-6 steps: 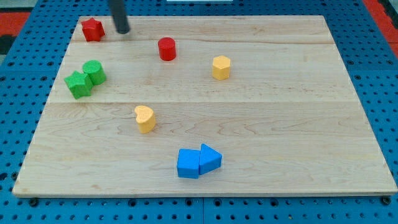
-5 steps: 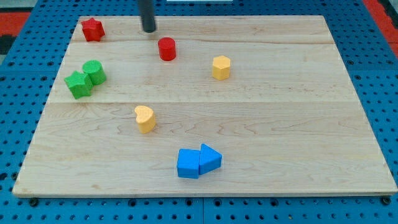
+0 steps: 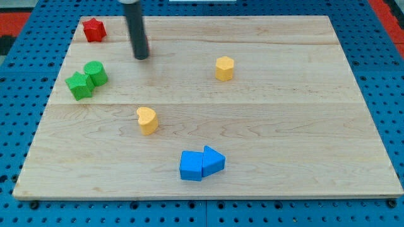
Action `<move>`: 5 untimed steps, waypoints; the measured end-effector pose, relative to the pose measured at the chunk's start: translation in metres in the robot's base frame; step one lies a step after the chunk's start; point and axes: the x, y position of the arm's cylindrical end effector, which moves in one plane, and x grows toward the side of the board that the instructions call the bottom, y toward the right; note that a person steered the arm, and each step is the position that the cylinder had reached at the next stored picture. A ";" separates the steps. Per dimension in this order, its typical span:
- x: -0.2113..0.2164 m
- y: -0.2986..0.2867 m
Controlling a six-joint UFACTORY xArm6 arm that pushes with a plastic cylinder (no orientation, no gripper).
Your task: Move the arm towards yellow hexagon
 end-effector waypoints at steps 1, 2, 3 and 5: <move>-0.020 0.016; -0.020 0.042; -0.032 0.055; -0.060 -0.008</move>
